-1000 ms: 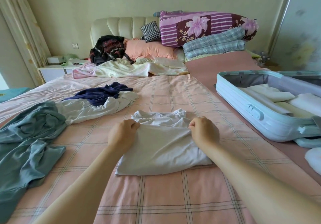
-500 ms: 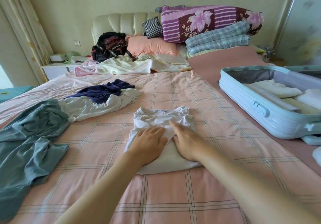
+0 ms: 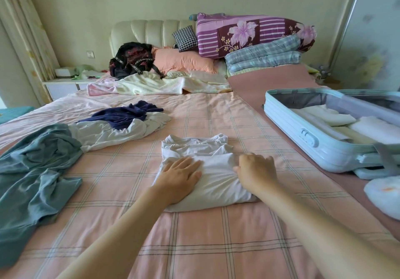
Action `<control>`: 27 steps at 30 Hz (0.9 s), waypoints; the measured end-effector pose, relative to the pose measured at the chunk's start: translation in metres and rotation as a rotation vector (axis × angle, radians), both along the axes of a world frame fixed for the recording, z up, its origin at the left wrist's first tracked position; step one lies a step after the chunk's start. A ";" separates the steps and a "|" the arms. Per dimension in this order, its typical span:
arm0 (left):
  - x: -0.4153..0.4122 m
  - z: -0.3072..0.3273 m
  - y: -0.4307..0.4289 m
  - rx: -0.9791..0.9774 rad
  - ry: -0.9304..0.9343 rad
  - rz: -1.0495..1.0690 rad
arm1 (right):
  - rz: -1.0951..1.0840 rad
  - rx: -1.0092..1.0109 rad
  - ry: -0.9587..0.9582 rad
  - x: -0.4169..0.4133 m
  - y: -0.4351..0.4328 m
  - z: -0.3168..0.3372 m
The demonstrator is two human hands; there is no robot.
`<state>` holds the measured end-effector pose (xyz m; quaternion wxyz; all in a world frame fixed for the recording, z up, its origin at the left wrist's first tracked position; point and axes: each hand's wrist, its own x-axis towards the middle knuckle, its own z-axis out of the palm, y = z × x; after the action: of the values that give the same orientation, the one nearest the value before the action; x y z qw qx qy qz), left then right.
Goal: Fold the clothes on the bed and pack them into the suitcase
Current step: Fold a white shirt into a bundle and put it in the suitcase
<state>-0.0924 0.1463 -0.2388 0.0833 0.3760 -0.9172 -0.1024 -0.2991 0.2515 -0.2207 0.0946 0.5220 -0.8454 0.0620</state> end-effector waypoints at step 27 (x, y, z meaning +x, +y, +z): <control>0.073 0.024 0.034 0.024 -0.238 -0.138 | 0.562 0.371 -0.136 0.039 0.035 0.006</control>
<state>-0.0193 0.1805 -0.2144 -0.0378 0.3225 -0.9430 -0.0733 -0.2599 0.2868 -0.2143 -0.0791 0.7376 -0.6697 -0.0344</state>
